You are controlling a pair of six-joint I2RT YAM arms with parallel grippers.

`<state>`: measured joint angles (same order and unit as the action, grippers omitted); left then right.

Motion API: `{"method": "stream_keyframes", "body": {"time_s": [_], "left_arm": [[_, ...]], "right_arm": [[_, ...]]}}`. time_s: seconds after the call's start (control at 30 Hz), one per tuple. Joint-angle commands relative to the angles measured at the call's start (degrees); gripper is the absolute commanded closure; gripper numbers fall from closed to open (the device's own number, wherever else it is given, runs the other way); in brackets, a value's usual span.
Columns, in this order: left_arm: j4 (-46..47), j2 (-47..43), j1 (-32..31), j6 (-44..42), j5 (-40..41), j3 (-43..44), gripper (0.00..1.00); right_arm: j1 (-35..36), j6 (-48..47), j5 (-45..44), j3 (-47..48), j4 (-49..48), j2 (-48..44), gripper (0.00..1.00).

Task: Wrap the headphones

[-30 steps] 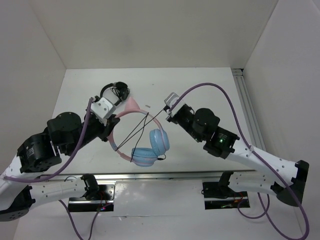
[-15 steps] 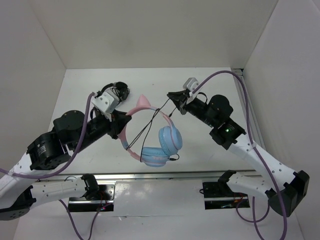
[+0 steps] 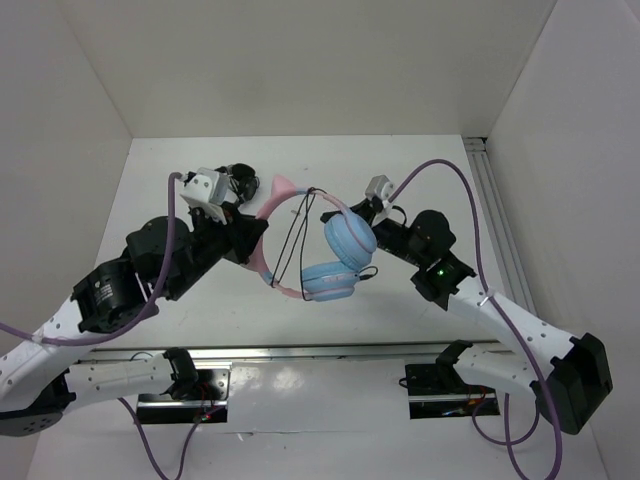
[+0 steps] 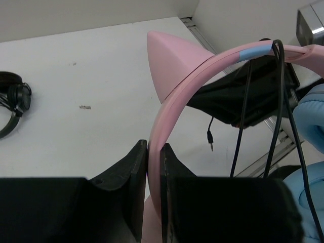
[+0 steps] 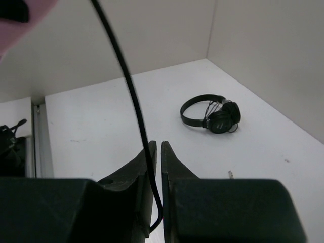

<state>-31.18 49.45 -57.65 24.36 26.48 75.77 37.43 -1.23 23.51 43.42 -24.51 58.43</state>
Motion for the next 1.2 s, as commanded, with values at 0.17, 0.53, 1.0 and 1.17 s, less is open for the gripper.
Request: {"method": "stream_keyframes", "body": {"time_s": [0.17, 0.53, 1.0, 1.17], "left_arm": [[9.11, 1.7, -0.27, 14.73, 11.12, 2.47, 1.0], [15.53, 4.16, -0.27, 19.94, 17.46, -0.8, 1.0], [18.17, 13.03, -0.27, 20.11, 26.17, 1.4, 1.0], [18.7, 14.53, -0.27, 22.04, 26.69, 2.54, 1.0]], "right_arm": [[-0.43, 11.5, 6.11, -6.31, -19.23, 0.72, 0.83], [1.15, 16.7, 6.11, -12.39, -30.41, 1.42, 0.92], [3.35, 18.99, 3.83, -18.72, -34.02, -1.48, 0.88], [3.35, 20.13, 3.3, -20.91, -36.04, -3.32, 0.86]]}}
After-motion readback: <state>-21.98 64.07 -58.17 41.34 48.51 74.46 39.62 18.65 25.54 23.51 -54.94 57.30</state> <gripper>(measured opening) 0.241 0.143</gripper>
